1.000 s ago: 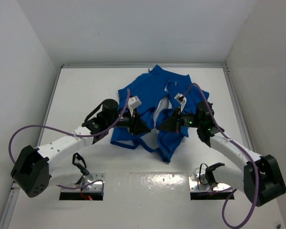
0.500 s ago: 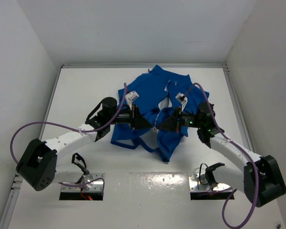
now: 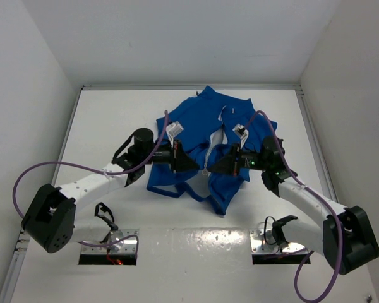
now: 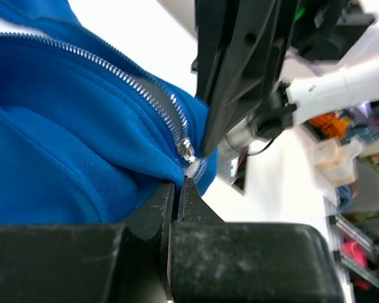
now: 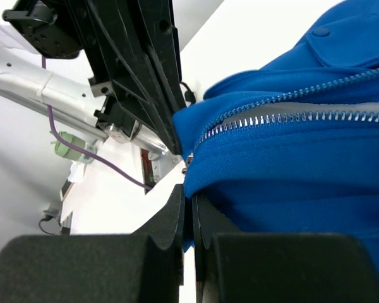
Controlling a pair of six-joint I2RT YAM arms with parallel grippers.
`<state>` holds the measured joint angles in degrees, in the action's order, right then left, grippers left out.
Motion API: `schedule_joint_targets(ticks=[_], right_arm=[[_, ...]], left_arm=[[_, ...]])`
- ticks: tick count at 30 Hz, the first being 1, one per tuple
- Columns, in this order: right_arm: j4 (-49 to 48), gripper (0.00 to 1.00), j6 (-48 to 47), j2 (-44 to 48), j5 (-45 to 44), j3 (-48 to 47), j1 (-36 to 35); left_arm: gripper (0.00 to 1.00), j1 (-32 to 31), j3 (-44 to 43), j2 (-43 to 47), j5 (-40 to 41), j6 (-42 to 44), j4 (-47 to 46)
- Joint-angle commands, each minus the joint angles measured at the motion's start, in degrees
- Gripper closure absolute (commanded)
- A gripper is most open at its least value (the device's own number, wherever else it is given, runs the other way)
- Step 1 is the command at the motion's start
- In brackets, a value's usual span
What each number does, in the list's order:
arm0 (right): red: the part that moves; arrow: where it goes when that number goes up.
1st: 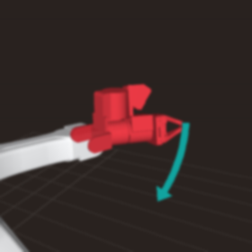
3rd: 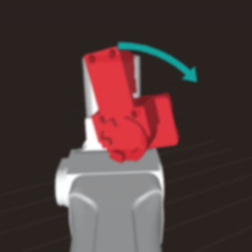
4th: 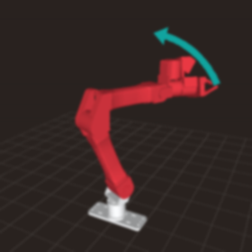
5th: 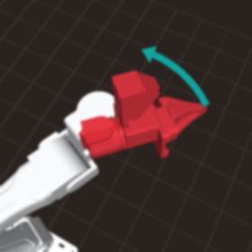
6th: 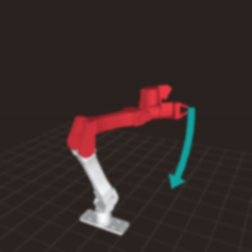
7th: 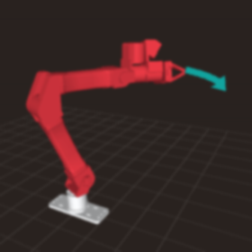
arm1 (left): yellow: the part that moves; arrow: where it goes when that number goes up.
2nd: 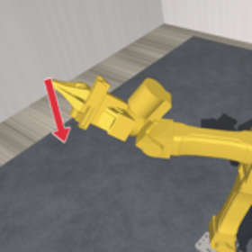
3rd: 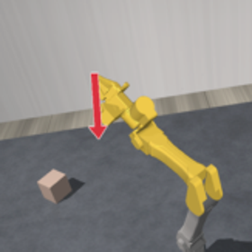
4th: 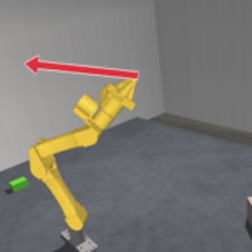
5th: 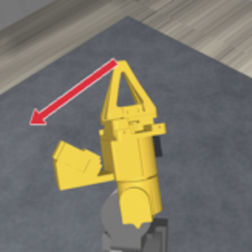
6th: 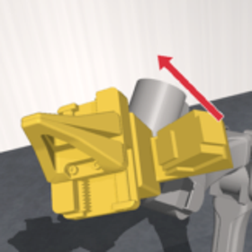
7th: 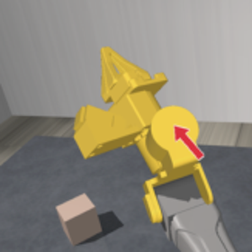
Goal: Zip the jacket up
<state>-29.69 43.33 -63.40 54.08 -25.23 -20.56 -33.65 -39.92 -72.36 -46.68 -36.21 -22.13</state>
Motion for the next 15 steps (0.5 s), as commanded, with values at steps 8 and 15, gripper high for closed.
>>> schedule_joint_targets(ticks=[8,15], right_arm=[[11.37,1.00,-5.08,1.08,-0.30,-0.87,-0.80],[21.95,0.76,-11.59,1.70,-1.52,-1.22,-1.50]], left_arm=[[1.00,-3.00,-3.23,0.91,-0.26,24.24,24.05],[1.00,-4.14,-1.57,0.20,0.97,28.29,25.99]])
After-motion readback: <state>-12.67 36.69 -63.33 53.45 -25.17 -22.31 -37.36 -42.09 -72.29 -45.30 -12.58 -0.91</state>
